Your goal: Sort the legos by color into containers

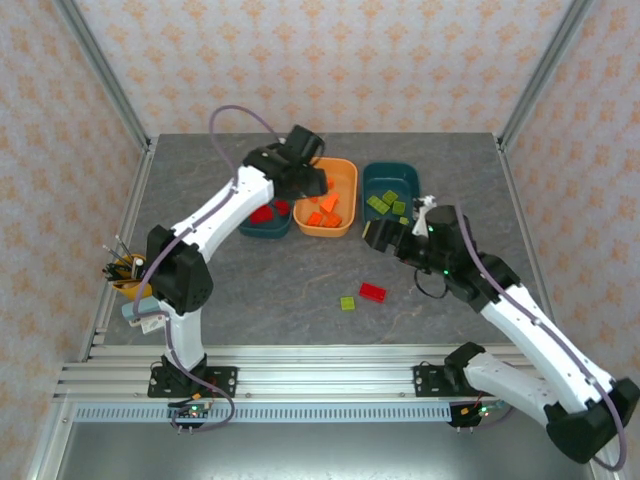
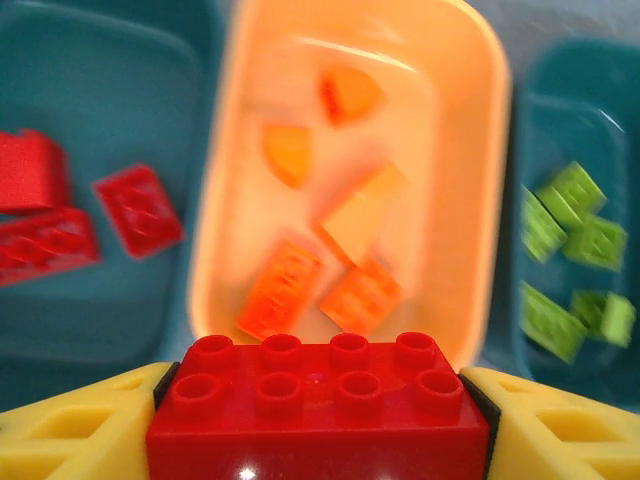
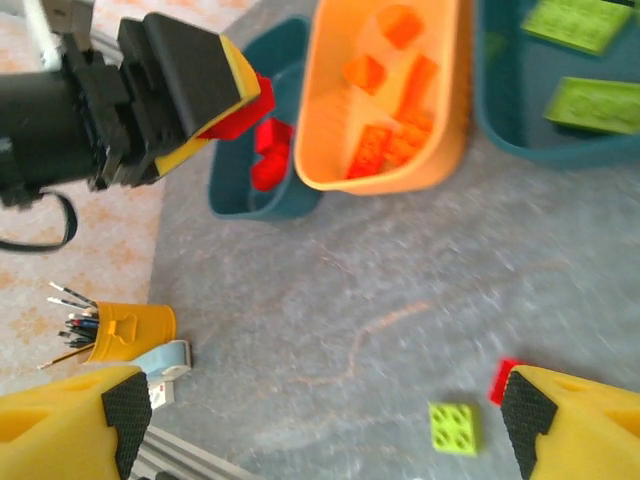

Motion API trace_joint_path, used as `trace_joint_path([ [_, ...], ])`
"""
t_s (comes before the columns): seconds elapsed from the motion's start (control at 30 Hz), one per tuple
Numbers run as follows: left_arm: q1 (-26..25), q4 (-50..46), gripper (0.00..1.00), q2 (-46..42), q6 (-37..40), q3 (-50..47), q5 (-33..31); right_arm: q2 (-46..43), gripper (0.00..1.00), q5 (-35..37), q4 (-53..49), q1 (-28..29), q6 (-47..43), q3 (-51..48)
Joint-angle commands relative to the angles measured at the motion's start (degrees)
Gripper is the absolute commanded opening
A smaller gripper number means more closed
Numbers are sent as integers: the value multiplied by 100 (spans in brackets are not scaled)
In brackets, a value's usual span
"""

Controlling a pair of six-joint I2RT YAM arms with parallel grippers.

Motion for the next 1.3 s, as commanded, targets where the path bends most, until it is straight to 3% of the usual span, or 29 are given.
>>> trace_joint_path([
  [0.0, 420, -12, 68, 412, 291, 243, -55, 500, 92, 348, 1236, 174, -216, 176],
  [0.23, 1179, -4, 68, 1637, 612, 1454, -63, 1747, 93, 361, 1861, 328, -177, 766],
  [0.43, 1383, -328, 68, 2727, 780, 2661, 8, 2308, 93, 394, 1808, 328, -82, 1133],
  [0.57, 1437, -394, 69, 3109, 713, 2931, 62, 2357, 93, 485, 1617, 323, -50, 1152],
  [1.0, 1473, -489, 82, 3198, 623, 2889, 132, 2339, 93, 772, 512, 328, -233, 1208],
  [1.13, 1472, -501, 83, 2883, 605, 2829, 82, 2209, 92, 836, 265, 328, -342, 1178],
  [1.27, 1431, -572, 86, 2294, 498, 2705, -80, 2090, 89, 1250, -605, 490, -639, 1307],
])
